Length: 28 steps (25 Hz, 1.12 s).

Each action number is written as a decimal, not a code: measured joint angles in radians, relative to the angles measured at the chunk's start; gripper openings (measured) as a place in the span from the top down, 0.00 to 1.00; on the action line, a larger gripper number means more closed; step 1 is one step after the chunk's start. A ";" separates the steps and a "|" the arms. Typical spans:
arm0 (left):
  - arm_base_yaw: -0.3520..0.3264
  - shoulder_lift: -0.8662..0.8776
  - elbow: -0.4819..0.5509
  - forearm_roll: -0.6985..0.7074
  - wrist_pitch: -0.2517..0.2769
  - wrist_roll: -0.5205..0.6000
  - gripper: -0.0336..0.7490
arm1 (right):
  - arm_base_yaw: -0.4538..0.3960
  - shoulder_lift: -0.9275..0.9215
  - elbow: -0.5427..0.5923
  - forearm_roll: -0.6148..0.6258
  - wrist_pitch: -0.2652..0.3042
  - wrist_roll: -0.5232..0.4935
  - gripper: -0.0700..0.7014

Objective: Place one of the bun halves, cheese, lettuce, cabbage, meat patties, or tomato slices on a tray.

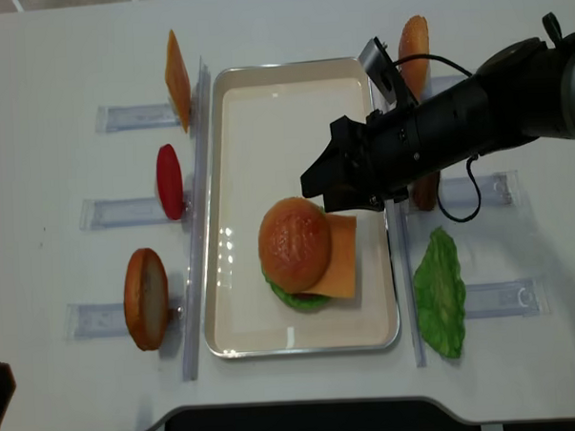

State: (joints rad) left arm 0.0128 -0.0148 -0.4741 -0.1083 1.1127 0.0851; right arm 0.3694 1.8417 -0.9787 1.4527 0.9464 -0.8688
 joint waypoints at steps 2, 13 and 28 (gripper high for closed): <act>0.000 0.000 0.000 0.000 0.000 0.000 0.96 | 0.000 -0.013 -0.020 -0.037 -0.012 0.038 0.43; 0.000 0.000 0.000 0.000 0.000 0.000 0.96 | 0.000 -0.105 -0.127 -0.271 -0.056 0.257 0.43; 0.000 0.000 0.000 0.000 0.000 0.000 0.96 | 0.000 -0.180 -0.344 -0.866 -0.023 0.743 0.43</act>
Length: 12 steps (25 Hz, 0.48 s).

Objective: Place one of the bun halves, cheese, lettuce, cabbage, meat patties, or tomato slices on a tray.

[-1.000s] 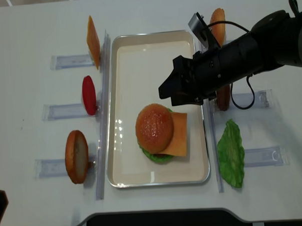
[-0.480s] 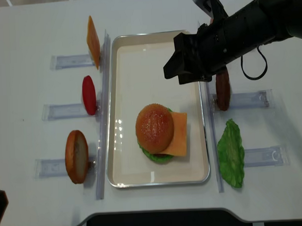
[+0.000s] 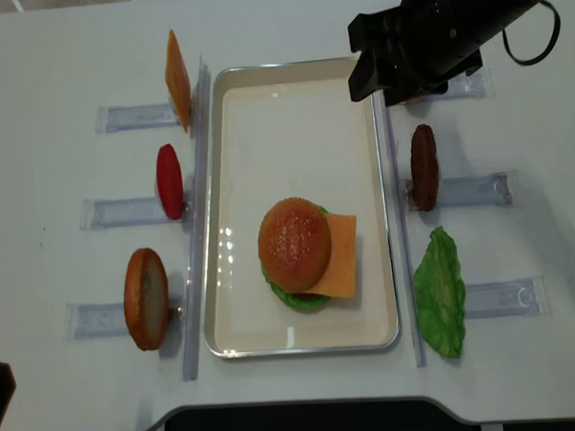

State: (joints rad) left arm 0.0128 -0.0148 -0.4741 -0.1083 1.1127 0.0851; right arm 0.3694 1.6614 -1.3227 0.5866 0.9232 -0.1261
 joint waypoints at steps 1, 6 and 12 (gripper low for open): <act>0.000 0.000 0.000 0.000 0.000 0.000 0.96 | 0.000 -0.001 -0.021 -0.051 0.009 0.031 0.43; 0.000 0.000 0.000 0.000 0.000 0.000 0.96 | 0.000 -0.004 -0.109 -0.301 0.072 0.174 0.43; 0.000 0.000 0.000 0.000 0.000 0.000 0.96 | -0.077 -0.004 -0.140 -0.437 0.143 0.215 0.43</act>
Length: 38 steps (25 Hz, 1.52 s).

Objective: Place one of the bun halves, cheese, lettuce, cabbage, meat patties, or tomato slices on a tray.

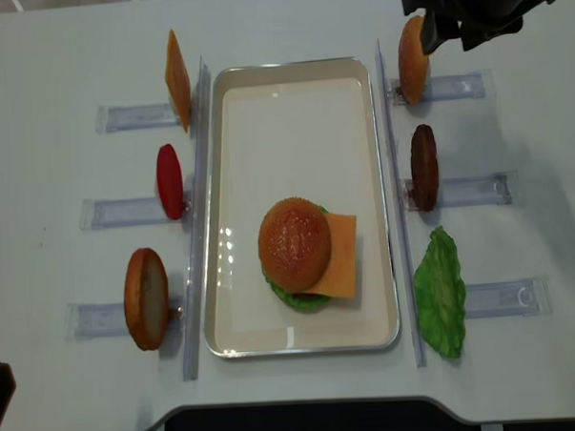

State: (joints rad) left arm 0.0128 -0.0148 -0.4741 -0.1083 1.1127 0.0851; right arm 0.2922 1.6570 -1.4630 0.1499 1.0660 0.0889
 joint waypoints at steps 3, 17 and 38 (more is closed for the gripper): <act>0.000 0.000 0.000 0.000 0.000 0.000 0.96 | -0.085 0.000 0.000 -0.011 0.027 -0.010 0.43; 0.000 0.000 0.000 0.000 0.000 0.000 0.96 | -0.294 0.000 0.000 -0.051 0.088 -0.095 0.43; 0.000 0.000 0.000 0.000 0.000 0.001 0.96 | -0.294 -0.127 0.191 -0.105 0.153 -0.096 0.43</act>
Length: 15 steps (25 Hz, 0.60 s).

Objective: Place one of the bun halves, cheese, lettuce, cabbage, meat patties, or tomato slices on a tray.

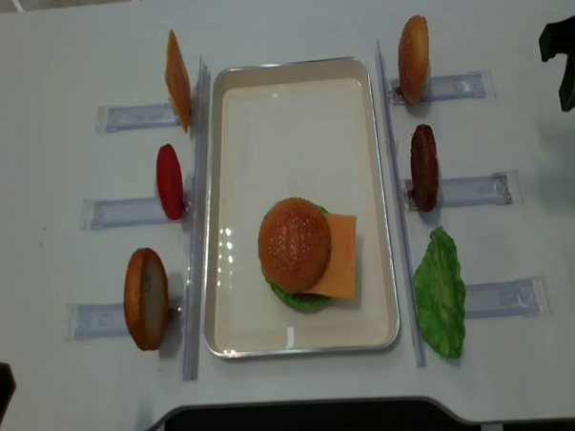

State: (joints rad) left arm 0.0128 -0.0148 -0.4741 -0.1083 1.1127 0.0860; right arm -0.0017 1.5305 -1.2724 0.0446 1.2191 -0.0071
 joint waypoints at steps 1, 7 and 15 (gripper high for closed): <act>0.000 0.000 0.000 0.000 0.000 0.000 0.96 | 0.000 -0.017 0.026 0.000 0.000 0.000 0.43; 0.000 0.000 0.000 0.000 0.000 0.000 0.96 | 0.000 -0.159 0.173 0.000 0.000 0.001 0.43; 0.000 0.000 0.000 0.000 0.000 0.000 0.96 | 0.000 -0.407 0.369 0.000 0.002 0.025 0.43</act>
State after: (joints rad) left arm 0.0128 -0.0148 -0.4741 -0.1083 1.1127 0.0860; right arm -0.0017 1.1236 -0.9036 0.0446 1.2210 0.0176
